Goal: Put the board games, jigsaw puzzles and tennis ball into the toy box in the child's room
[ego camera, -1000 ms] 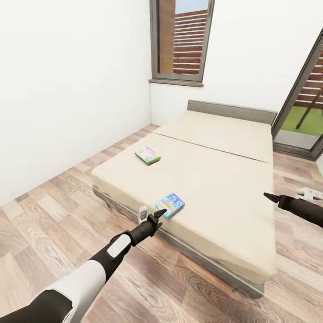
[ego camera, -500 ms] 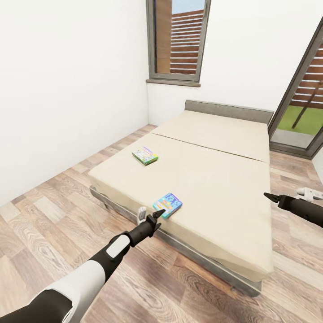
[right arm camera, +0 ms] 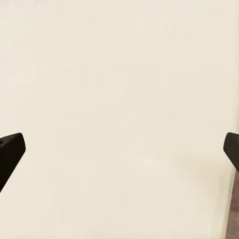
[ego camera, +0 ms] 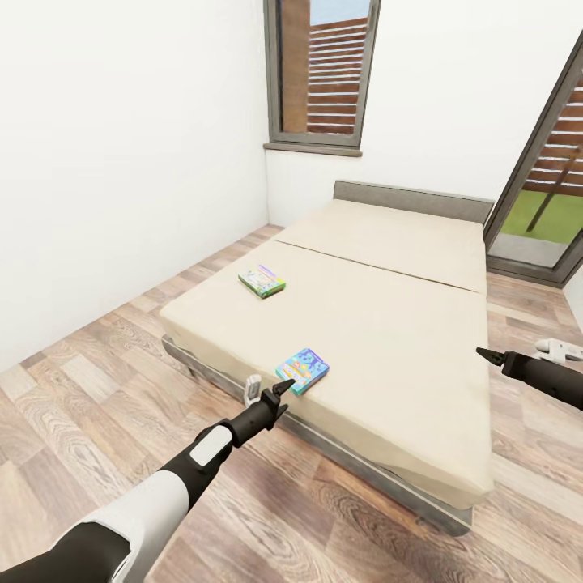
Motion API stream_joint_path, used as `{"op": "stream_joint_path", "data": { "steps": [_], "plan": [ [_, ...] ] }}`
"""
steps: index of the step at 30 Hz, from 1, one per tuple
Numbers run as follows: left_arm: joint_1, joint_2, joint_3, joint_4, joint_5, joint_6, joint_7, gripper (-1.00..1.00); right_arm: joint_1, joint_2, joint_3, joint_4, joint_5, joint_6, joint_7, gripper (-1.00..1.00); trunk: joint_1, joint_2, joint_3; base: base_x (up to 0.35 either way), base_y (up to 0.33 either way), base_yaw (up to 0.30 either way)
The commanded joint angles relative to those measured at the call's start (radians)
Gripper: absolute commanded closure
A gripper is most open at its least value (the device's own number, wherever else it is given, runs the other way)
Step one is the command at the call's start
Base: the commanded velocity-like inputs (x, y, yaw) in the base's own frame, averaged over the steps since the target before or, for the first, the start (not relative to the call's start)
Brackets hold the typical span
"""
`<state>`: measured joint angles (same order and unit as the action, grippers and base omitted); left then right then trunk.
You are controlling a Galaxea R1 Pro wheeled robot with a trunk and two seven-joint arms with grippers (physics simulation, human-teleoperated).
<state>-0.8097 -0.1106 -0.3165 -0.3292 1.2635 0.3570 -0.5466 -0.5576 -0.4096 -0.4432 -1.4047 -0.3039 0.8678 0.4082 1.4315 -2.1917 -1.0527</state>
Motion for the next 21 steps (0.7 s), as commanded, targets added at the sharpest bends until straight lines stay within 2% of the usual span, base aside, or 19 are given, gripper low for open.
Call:
{"op": "stream_joint_path", "data": {
  "steps": [1, 21],
  "plan": [
    [-0.001, 0.0, -0.004, 0.001, 0.01, 0.005, -0.002, -1.0, -0.001, 0.0, -0.002, 0.0, 0.003, 0.005, 0.006, -1.0, 0.0, 0.0, -0.001, 0.0, 0.0, -0.002],
    [-0.011, 0.014, 0.0, 0.007, 0.01, 0.005, -0.002, -1.0, -0.001, 0.001, -0.001, -0.002, 0.003, 0.005, 0.006, -1.0, 0.0, 0.0, -0.001, 0.0, 0.0, 0.0]
  ]
}}
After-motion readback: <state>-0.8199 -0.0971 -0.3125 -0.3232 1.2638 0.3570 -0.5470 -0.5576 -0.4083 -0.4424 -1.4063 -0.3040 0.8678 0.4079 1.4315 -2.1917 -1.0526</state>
